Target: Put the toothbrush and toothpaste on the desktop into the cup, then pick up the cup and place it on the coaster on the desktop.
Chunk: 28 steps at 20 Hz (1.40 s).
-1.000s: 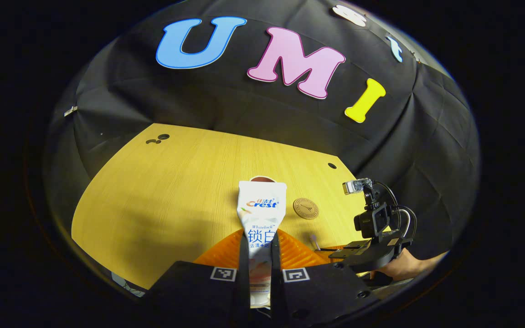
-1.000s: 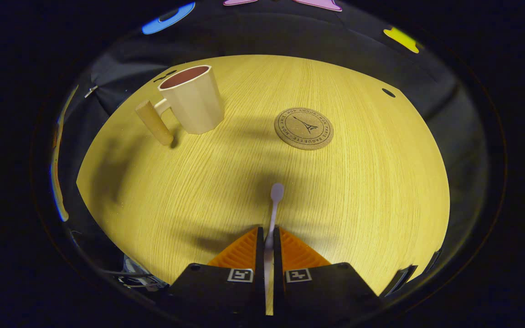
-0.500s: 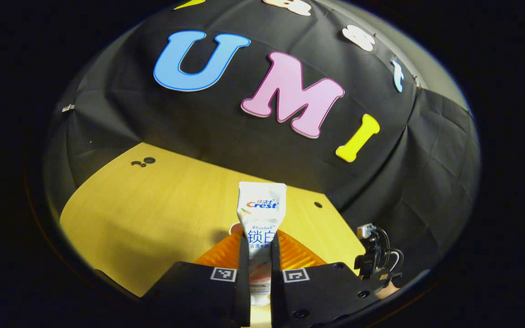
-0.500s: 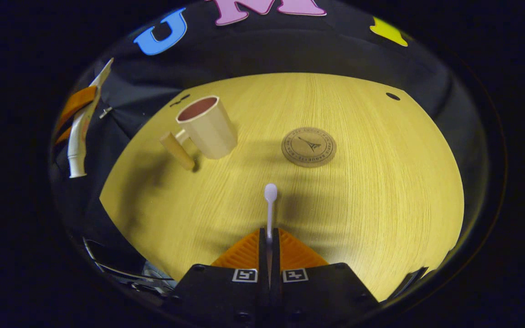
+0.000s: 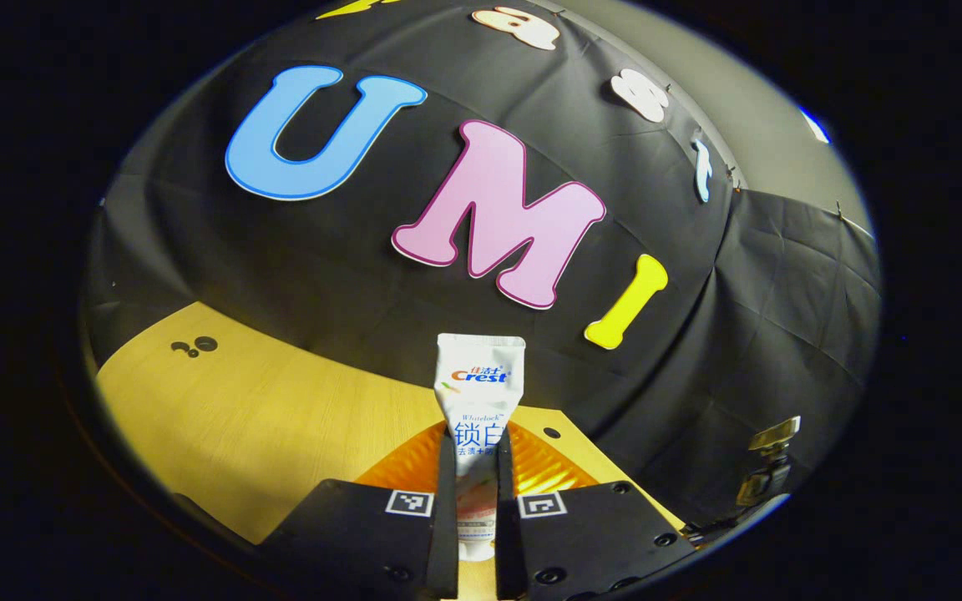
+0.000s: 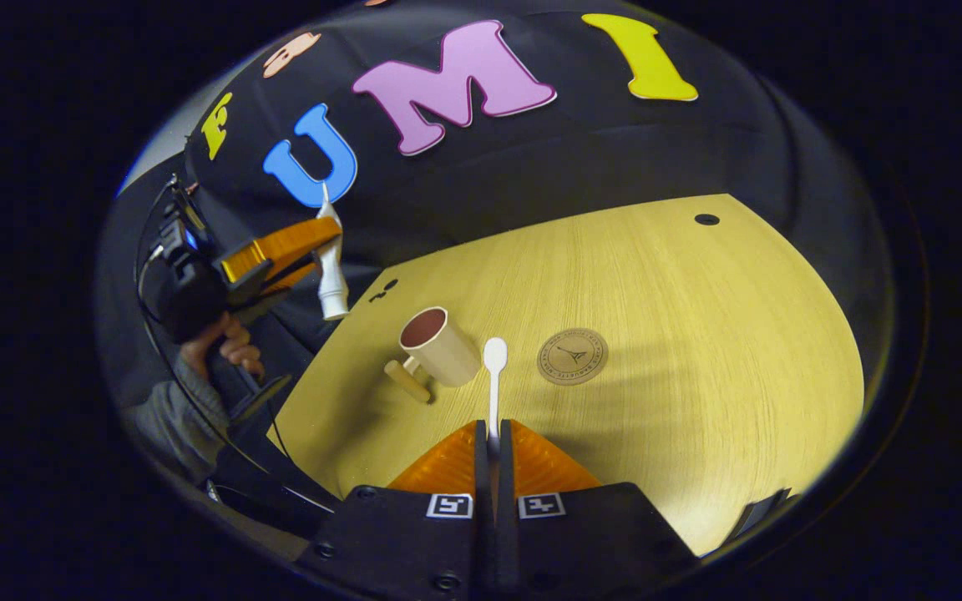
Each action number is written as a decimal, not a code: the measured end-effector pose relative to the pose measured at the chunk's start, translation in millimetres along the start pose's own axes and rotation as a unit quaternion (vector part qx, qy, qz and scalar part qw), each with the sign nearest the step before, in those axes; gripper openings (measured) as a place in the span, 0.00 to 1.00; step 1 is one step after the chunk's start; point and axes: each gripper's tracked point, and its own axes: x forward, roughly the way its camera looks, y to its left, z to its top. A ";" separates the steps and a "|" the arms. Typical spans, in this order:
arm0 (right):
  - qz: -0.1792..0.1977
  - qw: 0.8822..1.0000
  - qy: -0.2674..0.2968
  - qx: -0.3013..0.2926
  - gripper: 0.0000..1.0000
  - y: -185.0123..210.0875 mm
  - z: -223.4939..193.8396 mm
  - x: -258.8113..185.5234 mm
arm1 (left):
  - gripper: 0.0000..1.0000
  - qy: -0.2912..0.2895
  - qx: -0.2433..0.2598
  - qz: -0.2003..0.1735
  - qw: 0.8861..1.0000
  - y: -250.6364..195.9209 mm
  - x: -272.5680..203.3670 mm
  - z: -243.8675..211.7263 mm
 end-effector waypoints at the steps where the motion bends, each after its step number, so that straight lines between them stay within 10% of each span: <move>1: -0.002 1.000 -0.007 0.003 0.05 -2.9 3.5 -8.2 | 0.22 0.005 0.007 0.003 1.000 5.0 9.9 -6.4; 12: -0.027 0.998 -0.045 0.035 0.05 -19.7 16.4 -40.7 | 0.22 0.082 0.060 0.036 0.994 48.8 68.6 -80.2; 28: -0.011 0.998 -0.050 0.036 0.05 -3.8 14.8 -33.0 | 0.34 0.155 0.065 0.049 0.985 57.9 31.4 -138.1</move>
